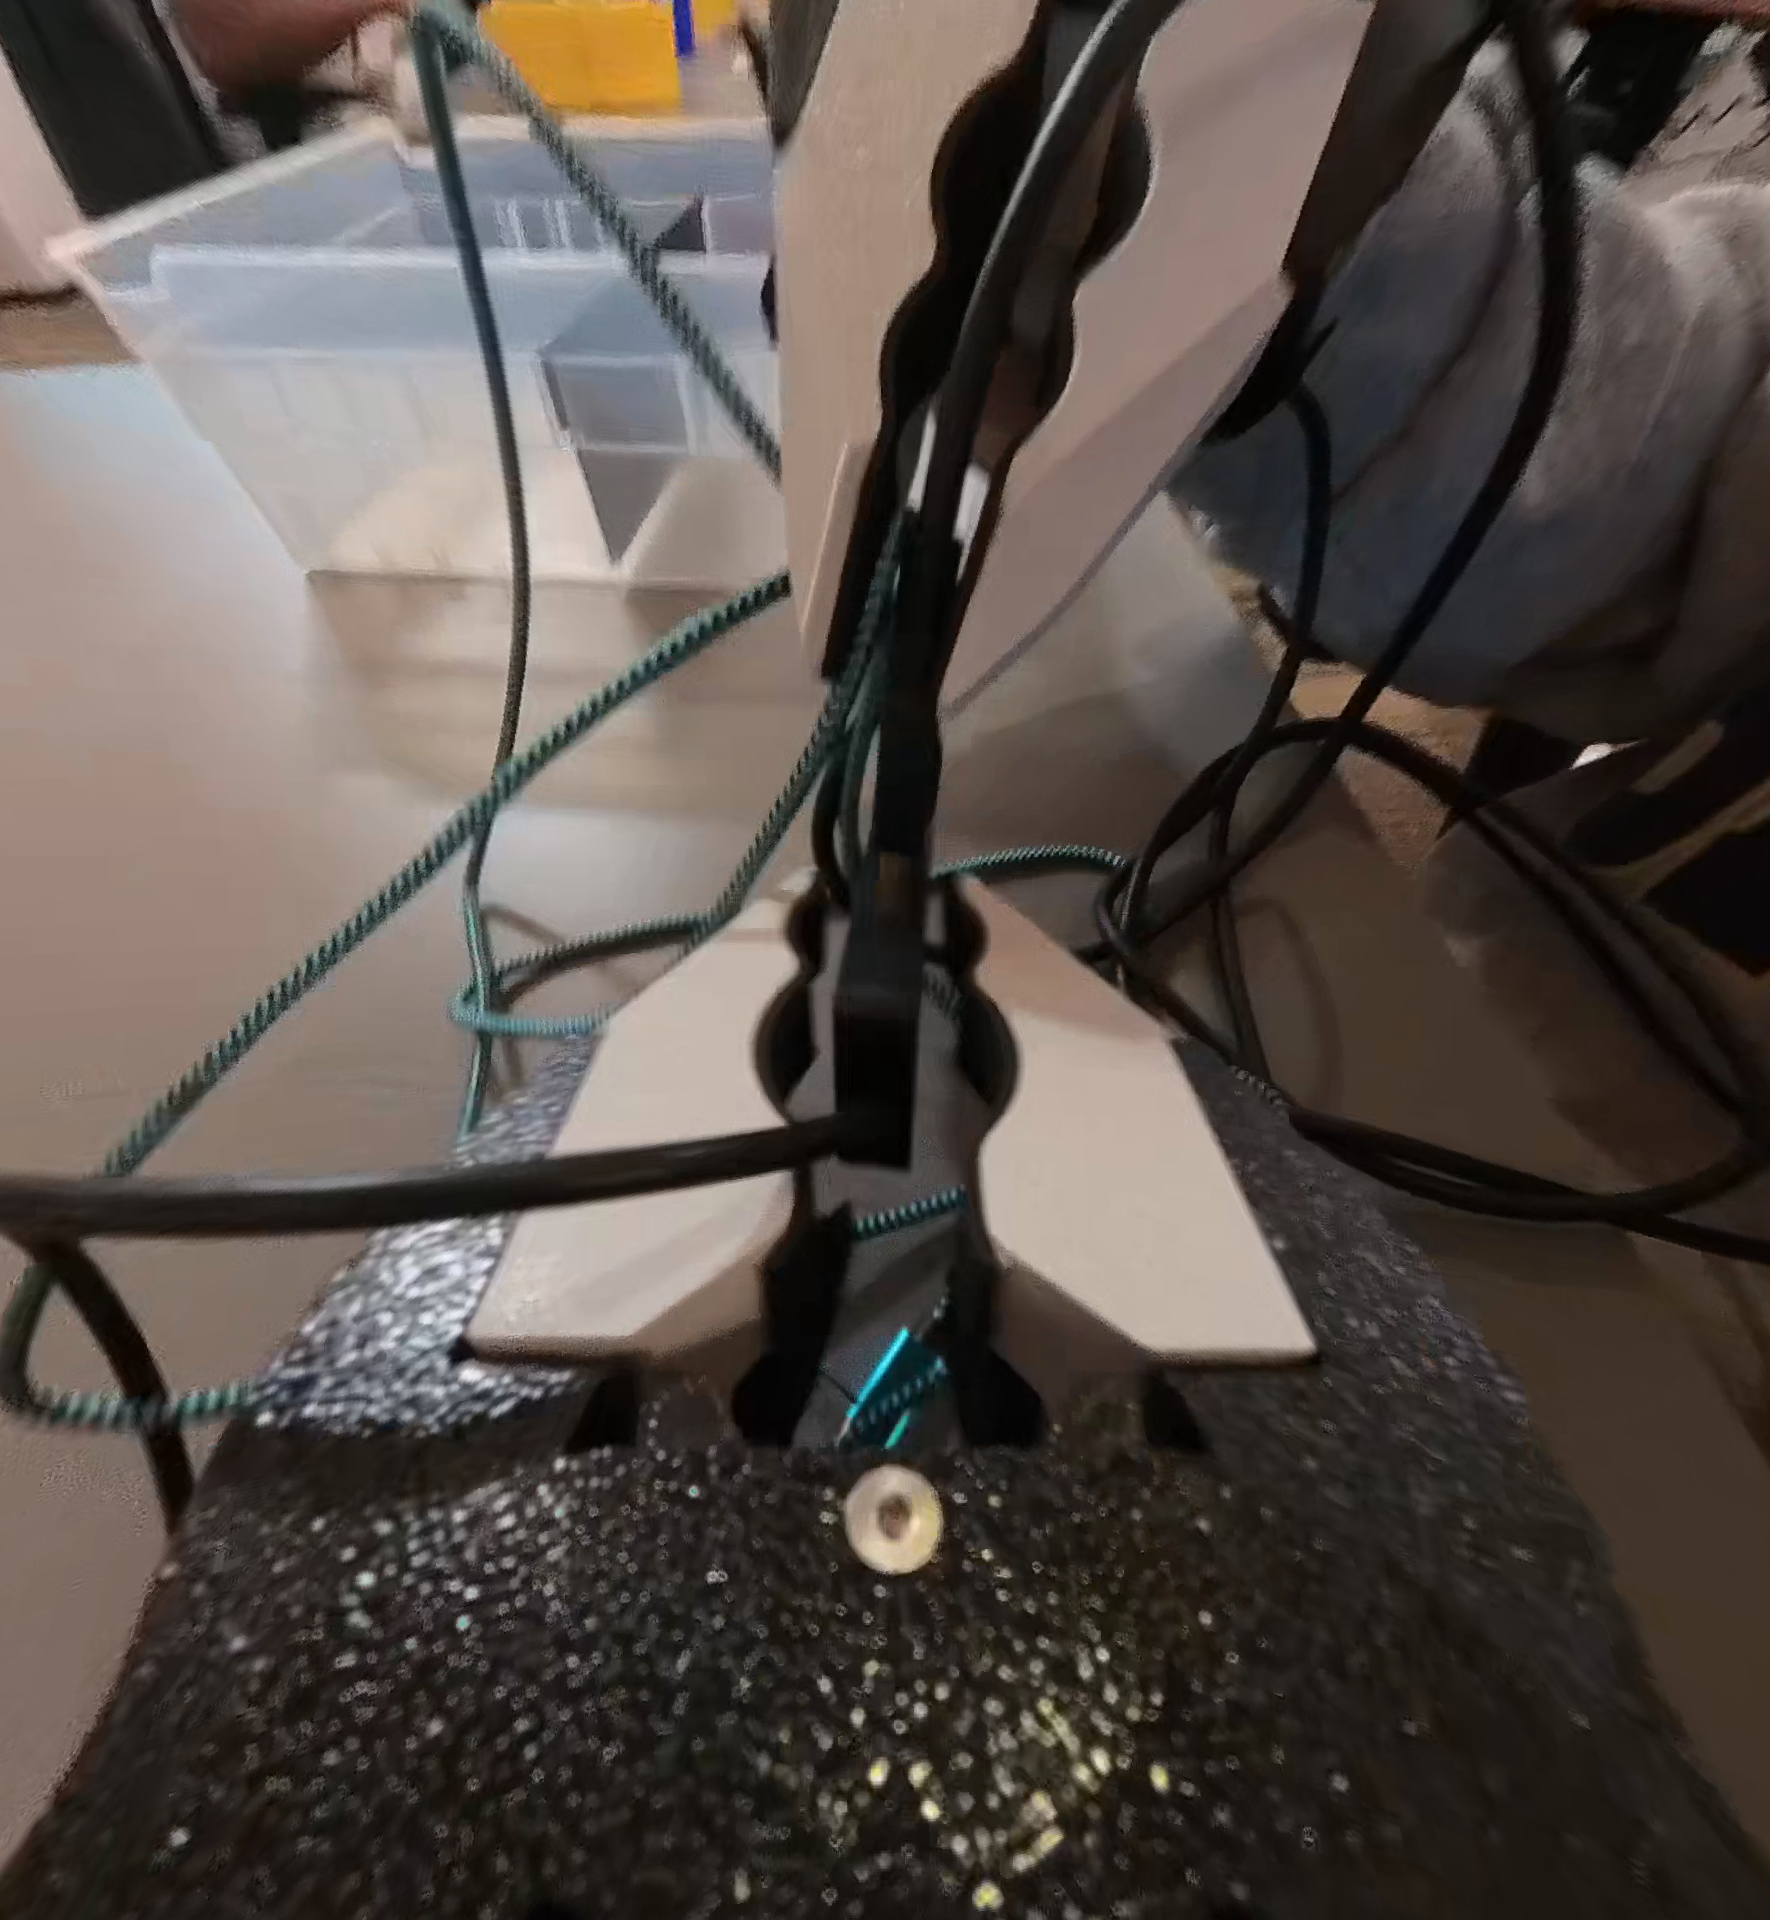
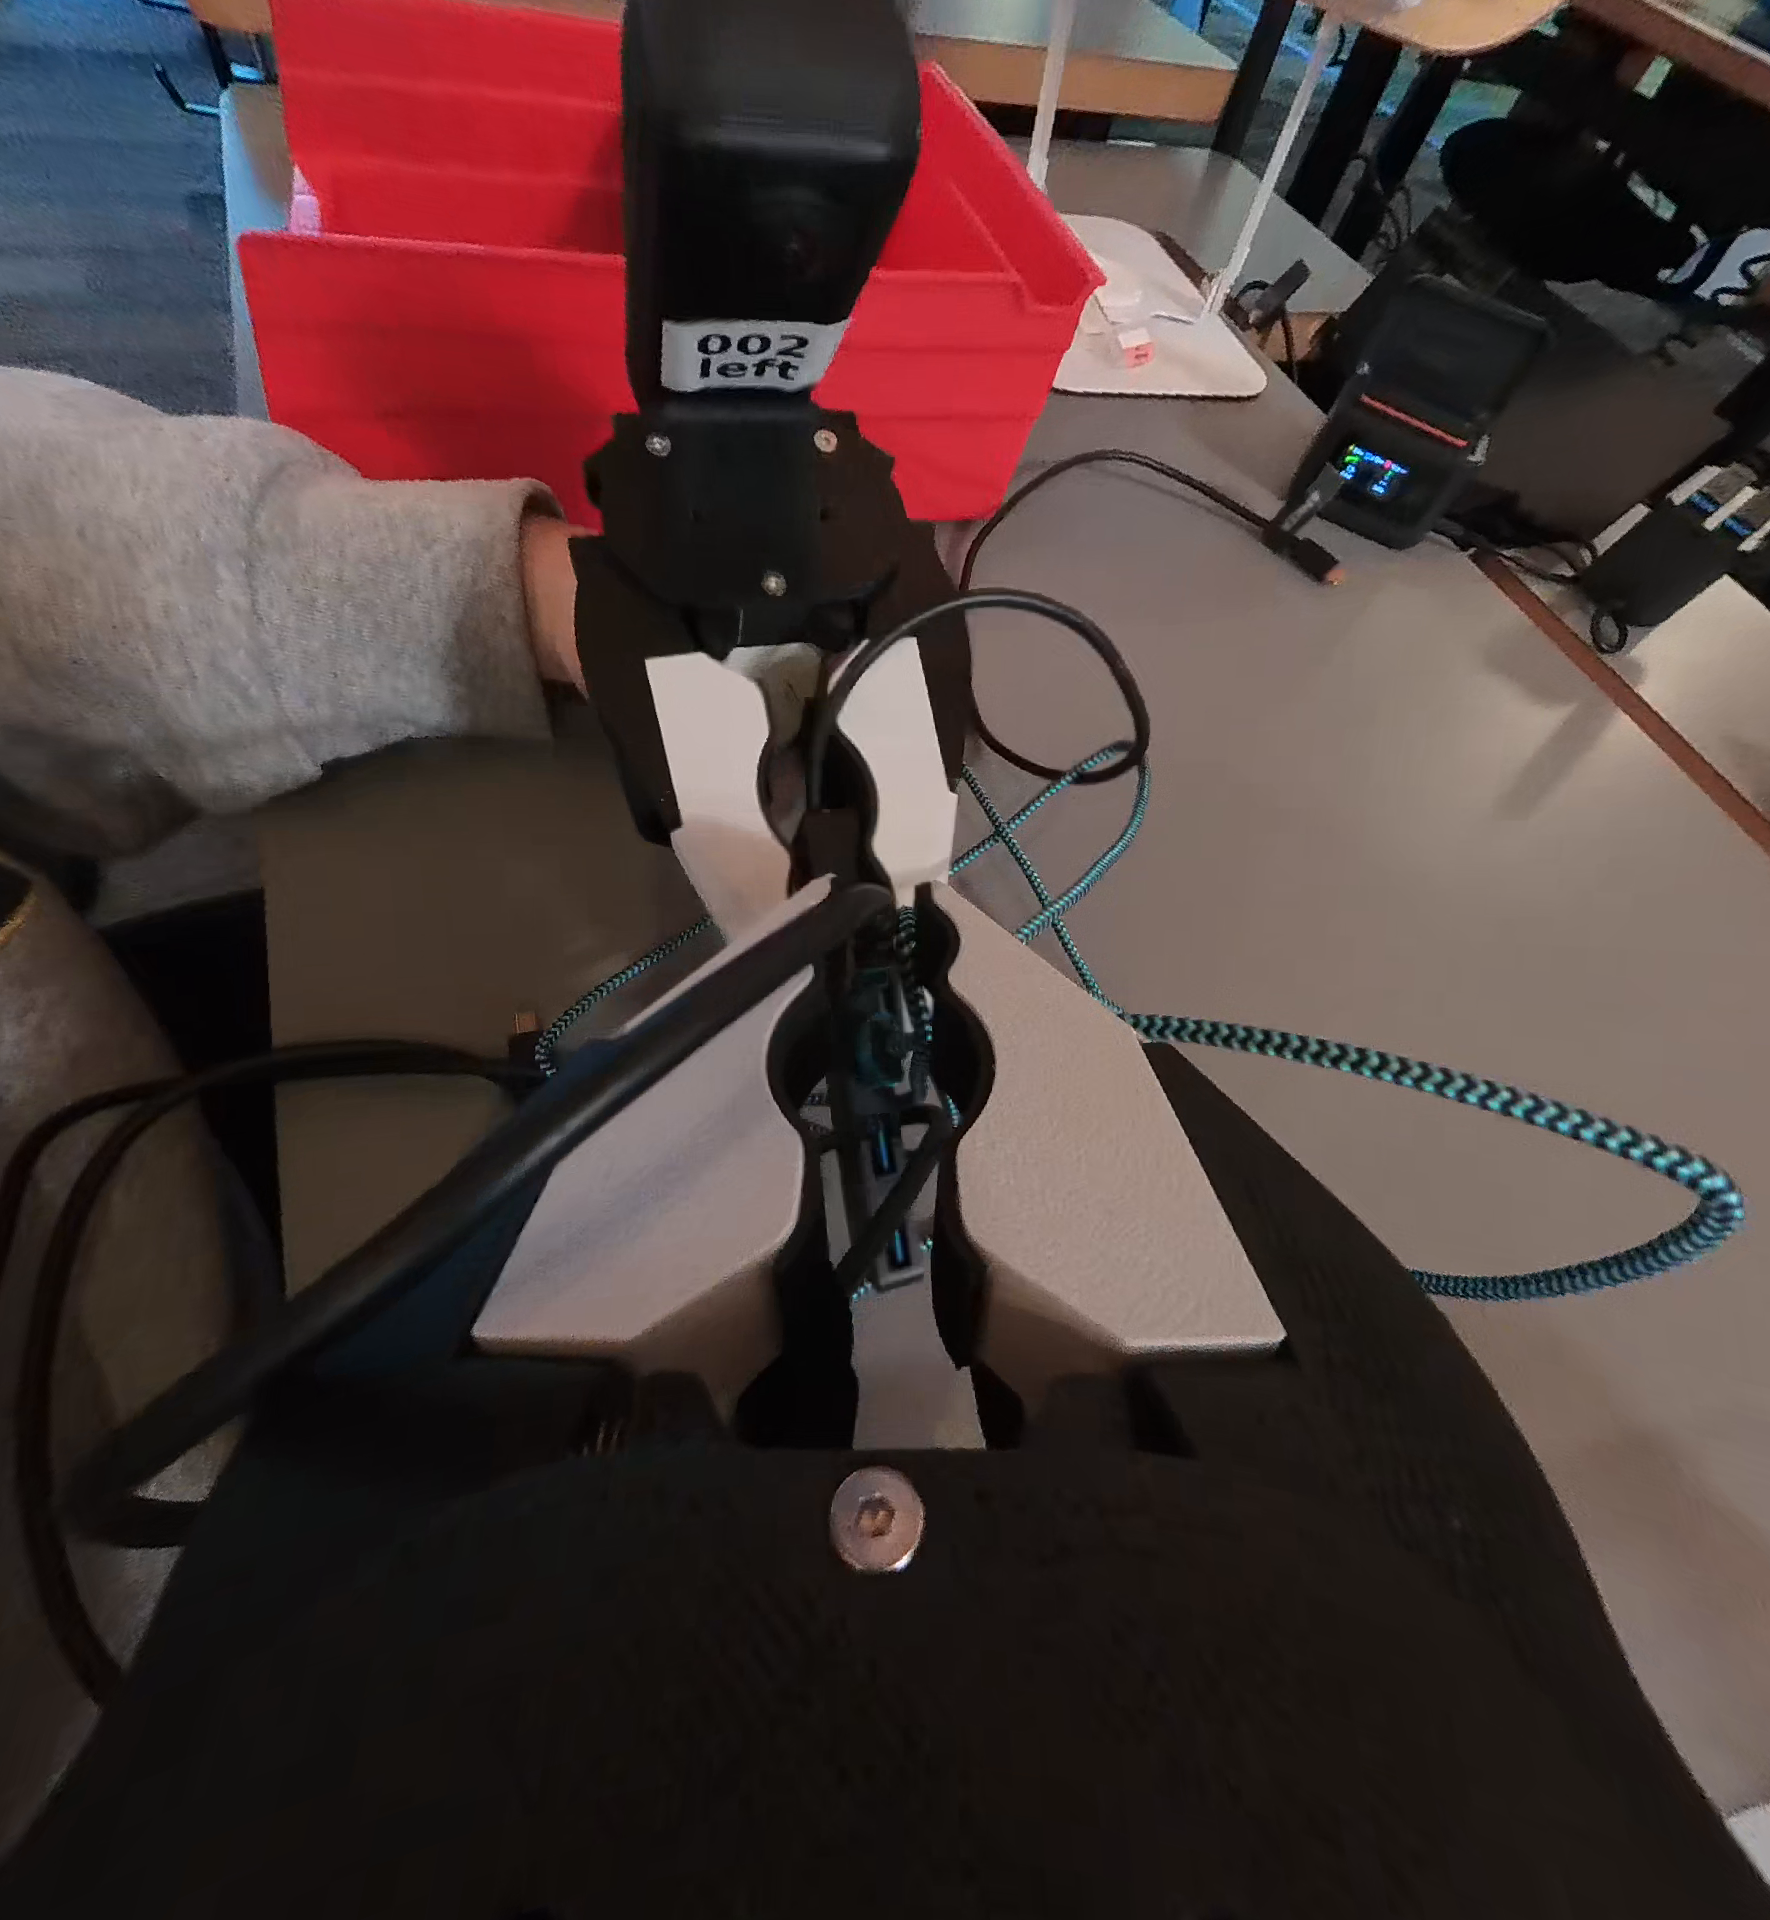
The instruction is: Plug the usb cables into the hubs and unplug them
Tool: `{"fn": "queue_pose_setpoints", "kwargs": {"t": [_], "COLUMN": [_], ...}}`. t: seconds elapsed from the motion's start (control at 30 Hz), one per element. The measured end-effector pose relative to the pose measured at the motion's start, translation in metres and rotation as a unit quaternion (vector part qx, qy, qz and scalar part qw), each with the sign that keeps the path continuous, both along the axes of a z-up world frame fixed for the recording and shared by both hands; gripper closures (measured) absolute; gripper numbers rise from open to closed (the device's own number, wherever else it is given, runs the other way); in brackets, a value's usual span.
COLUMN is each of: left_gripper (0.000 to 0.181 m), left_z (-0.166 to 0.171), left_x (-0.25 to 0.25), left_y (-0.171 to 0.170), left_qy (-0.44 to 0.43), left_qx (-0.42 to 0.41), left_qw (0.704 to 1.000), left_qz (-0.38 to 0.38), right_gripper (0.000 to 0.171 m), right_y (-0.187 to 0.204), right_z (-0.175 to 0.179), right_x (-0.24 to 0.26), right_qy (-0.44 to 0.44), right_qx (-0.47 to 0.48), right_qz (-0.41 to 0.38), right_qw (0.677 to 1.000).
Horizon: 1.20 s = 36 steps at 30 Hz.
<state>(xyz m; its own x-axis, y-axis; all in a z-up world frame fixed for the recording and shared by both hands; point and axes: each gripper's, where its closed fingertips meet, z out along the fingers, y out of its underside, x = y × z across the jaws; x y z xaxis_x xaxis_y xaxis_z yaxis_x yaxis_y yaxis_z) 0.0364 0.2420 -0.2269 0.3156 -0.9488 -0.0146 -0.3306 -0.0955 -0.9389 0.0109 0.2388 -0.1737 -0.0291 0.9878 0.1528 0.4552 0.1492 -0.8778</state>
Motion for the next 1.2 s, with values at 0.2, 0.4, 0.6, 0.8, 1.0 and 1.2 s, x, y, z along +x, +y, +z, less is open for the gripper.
{"fn": "queue_pose_setpoints", "kwargs": {"t": [0.2,0.4,0.6,0.8,1.0,1.2], "left_gripper": [0.173,0.173,0.174,0.174,0.175,0.174], "left_z": [-0.014,-0.013,-0.019,-0.023,-0.026,-0.033], "left_x": [-0.003,-0.003,-0.002,-0.001,-0.002,-0.001], "left_y": [-0.004,-0.008,-0.008,-0.008,-0.007,-0.008], "left_qy": [0.05,0.042,0.065,0.076,0.082,0.101], "left_qx": [0.001,-0.02,-0.02,-0.024,-0.04,-0.049], "left_qw": [0.999,0.999,0.998,0.997,0.996,0.993], "left_qz": [-0.003,-0.022,-0.019,-0.022,-0.021,-0.024], "right_gripper": [0.162,0.157,0.163,0.162,0.16,0.162], "right_y": [-0.004,-0.009,-0.01,-0.01,-0.005,-0.007], "right_z": [-0.001,0.0,-0.009,-0.013,-0.017,-0.022], "right_x": [0.004,0.002,0.005,0.006,0.005,0.002], "right_qy": [0.015,0.031,0.001,0.026,0.03,0.029], "right_qx": [-0.017,0.005,0.034,-0.019,-0.024,-0.045], "right_qz": [0.014,0.009,-0.001,0.008,0.006,0.007], "right_qw": [1.0,0.999,0.999,0.999,0.999,0.999]}}
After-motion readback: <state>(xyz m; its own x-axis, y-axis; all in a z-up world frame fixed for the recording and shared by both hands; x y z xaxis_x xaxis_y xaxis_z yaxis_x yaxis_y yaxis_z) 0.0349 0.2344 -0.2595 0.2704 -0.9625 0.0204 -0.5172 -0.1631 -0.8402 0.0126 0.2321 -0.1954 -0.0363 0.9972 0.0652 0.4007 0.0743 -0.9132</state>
